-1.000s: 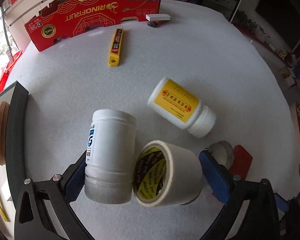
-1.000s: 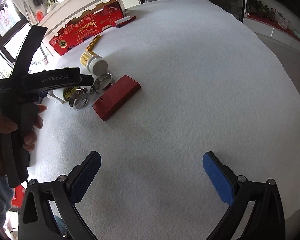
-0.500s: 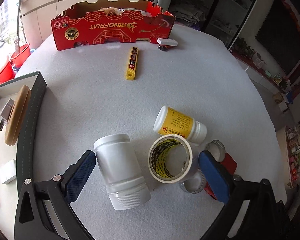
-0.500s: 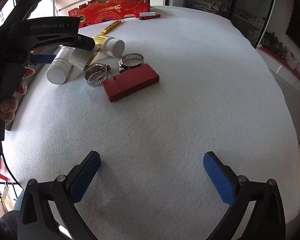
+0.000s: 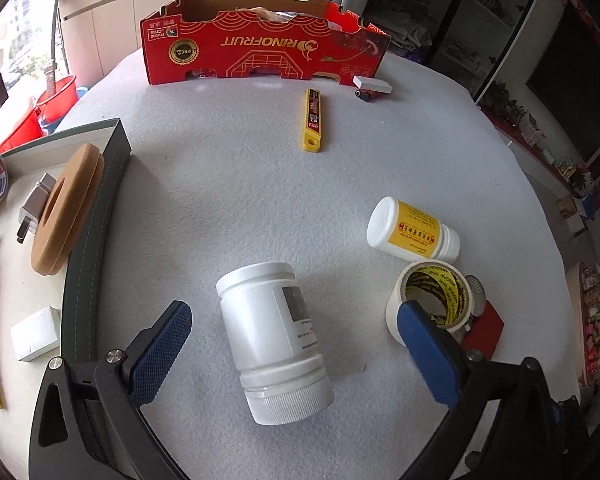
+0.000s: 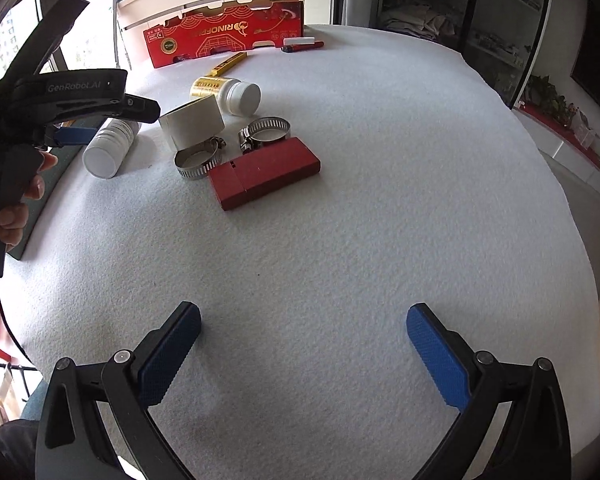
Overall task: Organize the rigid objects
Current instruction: 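Grasp the white pill bottle with the left gripper while the right grasps the red case, then carry the pill bottle and red case into the tray and release both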
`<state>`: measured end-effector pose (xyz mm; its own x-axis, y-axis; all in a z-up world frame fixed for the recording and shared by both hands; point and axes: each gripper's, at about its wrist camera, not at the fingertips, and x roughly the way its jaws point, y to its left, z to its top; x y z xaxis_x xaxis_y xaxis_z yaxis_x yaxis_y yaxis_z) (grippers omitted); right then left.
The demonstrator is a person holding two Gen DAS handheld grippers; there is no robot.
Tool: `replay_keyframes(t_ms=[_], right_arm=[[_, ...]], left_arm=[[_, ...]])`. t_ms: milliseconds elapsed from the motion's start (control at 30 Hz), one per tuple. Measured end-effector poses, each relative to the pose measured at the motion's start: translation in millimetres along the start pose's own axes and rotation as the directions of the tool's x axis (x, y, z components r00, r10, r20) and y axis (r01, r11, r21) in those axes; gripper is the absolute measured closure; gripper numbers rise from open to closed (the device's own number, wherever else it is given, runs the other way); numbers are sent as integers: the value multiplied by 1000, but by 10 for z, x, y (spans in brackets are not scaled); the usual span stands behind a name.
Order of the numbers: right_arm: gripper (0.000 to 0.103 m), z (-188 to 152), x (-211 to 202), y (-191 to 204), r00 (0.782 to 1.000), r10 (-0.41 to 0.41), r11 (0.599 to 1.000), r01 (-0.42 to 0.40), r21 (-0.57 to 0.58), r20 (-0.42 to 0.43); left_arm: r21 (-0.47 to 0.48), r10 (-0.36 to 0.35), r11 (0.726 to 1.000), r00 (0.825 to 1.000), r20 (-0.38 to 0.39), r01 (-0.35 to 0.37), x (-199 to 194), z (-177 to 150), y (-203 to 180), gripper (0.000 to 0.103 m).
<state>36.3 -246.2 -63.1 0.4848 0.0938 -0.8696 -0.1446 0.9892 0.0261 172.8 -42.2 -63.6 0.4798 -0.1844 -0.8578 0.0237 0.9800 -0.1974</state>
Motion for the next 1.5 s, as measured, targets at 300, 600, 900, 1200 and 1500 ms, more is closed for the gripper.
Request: replay_keyframes(t_ms=[300, 600, 900, 1200, 1500], right_arm=[[0, 642, 395, 25, 999, 45, 995, -46, -87, -12], [0, 868, 550, 99, 994, 99, 975, -106, -197, -44], [29, 895, 473, 224, 989, 95, 966, -119, -229, -111], [29, 604, 277, 156, 990, 49, 993, -62, -100, -129], [29, 197, -112, -37, 990, 98, 991, -87, 104, -100]], left_arm=[[28, 114, 993, 993, -2, -114, 144, -98, -85, 0], [22, 195, 980, 979, 55, -197, 178, -153, -155, 0], [24, 192, 981, 981, -20, -192, 130, -109, -212, 17], [61, 116, 992, 992, -40, -114, -204, -391, -226, 60], [140, 74, 987, 997, 1, -73, -647, -896, -492, 60]])
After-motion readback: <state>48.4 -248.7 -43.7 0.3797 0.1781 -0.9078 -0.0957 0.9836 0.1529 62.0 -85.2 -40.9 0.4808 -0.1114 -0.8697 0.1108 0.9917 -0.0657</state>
